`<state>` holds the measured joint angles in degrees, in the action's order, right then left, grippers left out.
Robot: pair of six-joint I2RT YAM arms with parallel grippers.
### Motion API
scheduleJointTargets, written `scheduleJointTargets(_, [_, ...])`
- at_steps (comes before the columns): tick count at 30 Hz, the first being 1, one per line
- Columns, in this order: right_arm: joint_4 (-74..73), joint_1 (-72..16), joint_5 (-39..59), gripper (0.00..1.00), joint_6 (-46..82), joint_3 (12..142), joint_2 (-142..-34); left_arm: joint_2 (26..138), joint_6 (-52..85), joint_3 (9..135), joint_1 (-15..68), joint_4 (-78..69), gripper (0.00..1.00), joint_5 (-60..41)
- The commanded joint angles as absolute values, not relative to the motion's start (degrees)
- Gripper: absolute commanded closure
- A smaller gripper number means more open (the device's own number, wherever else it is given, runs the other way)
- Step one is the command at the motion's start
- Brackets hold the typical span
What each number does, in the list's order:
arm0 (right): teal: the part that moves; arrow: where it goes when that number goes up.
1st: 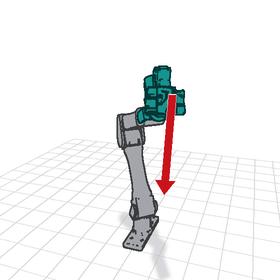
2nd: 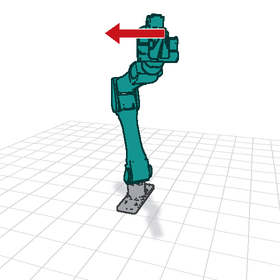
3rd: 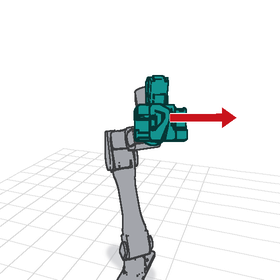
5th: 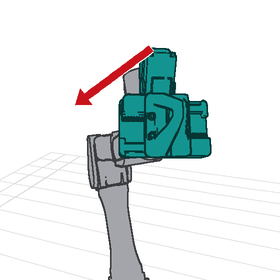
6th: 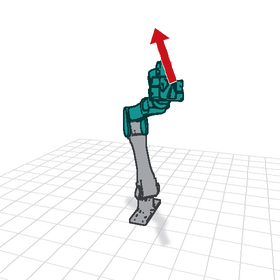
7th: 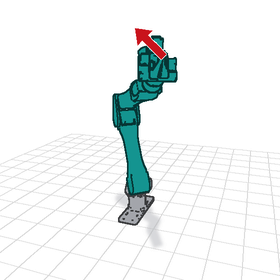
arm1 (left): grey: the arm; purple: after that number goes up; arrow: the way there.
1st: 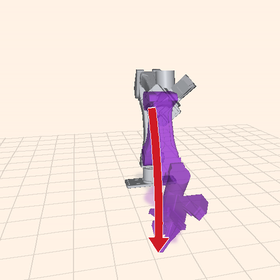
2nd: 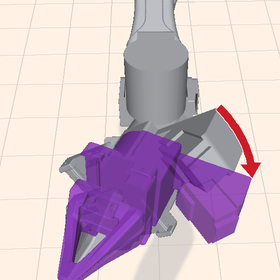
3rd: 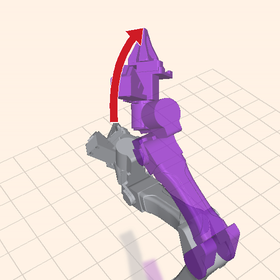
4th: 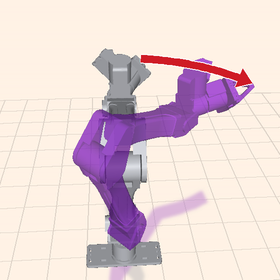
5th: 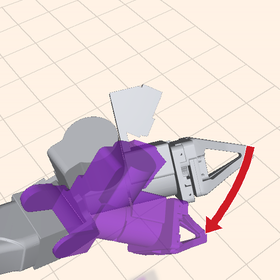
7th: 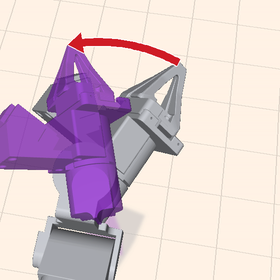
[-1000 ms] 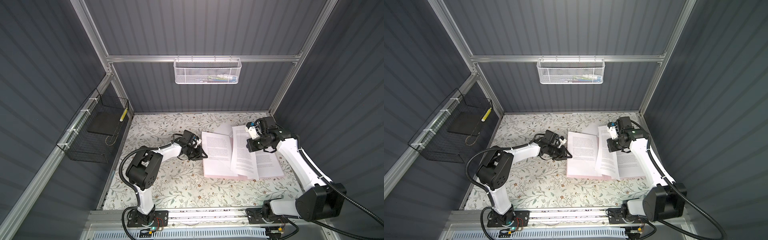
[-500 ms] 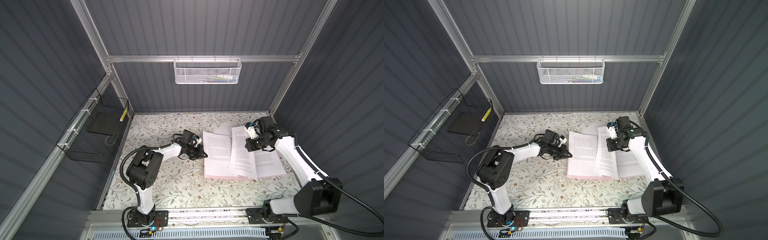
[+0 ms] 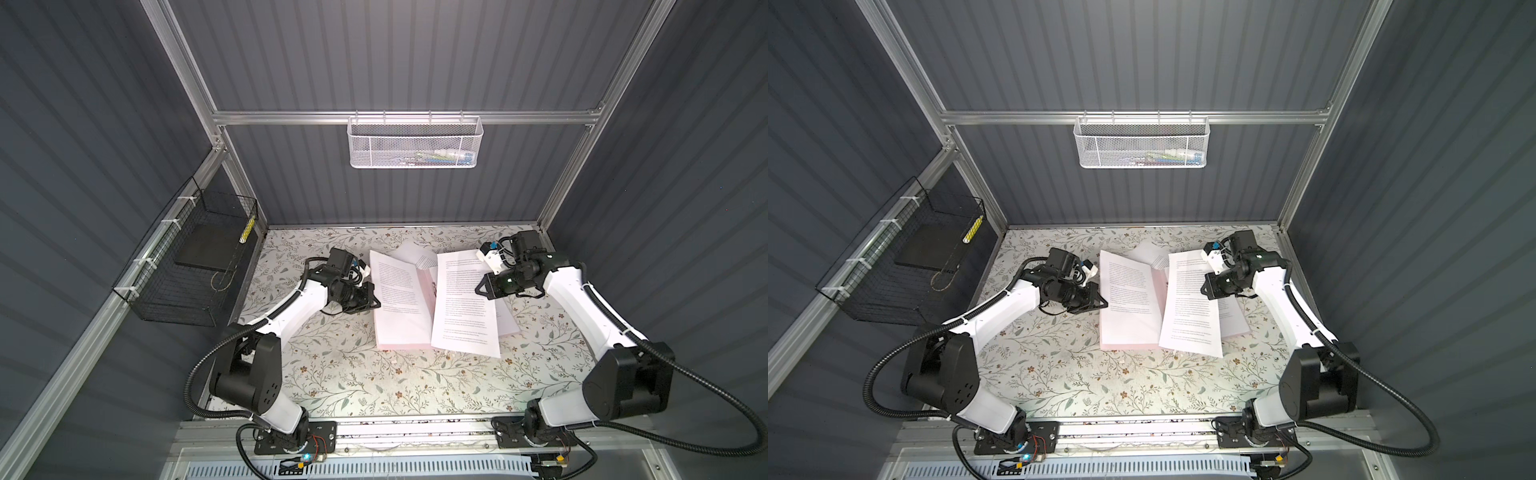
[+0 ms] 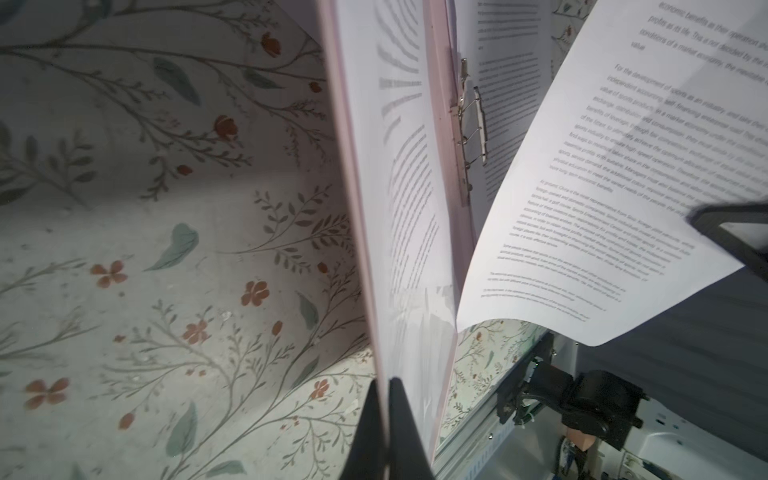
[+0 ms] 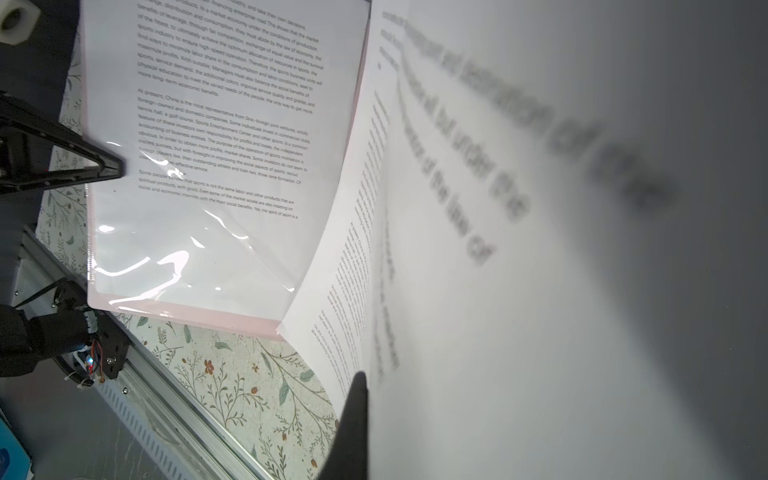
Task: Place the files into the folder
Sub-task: 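Slide the sheet under the clip with the right gripper while the left holds the cover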
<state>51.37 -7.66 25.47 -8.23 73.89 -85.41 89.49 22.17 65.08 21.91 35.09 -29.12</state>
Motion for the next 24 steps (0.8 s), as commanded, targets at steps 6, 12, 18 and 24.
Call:
scheduleJointTargets(6, [57.3, -8.2, 14.7, 1.00, -20.1, 81.3, -94.7, 87.0, 11.5, 67.8, 22.1, 49.3, 1.00, -16.2])
scheduleJointTargets(12, [60.2, -8.0, 12.8, 1.00, -25.4, 86.2, -100.7, 86.4, 10.1, 68.9, 22.1, 50.7, 1.00, -13.5])
scheduleJointTargets(18, [59.9, -7.6, 18.2, 1.00, -25.6, 87.3, -105.3, 87.1, 9.8, 68.9, 22.1, 49.7, 1.00, -14.3])
scheduleJointTargets(24, [58.9, -7.5, 21.1, 1.00, -25.5, 86.9, -107.3, 87.4, 9.6, 68.7, 22.1, 49.0, 1.00, -15.3])
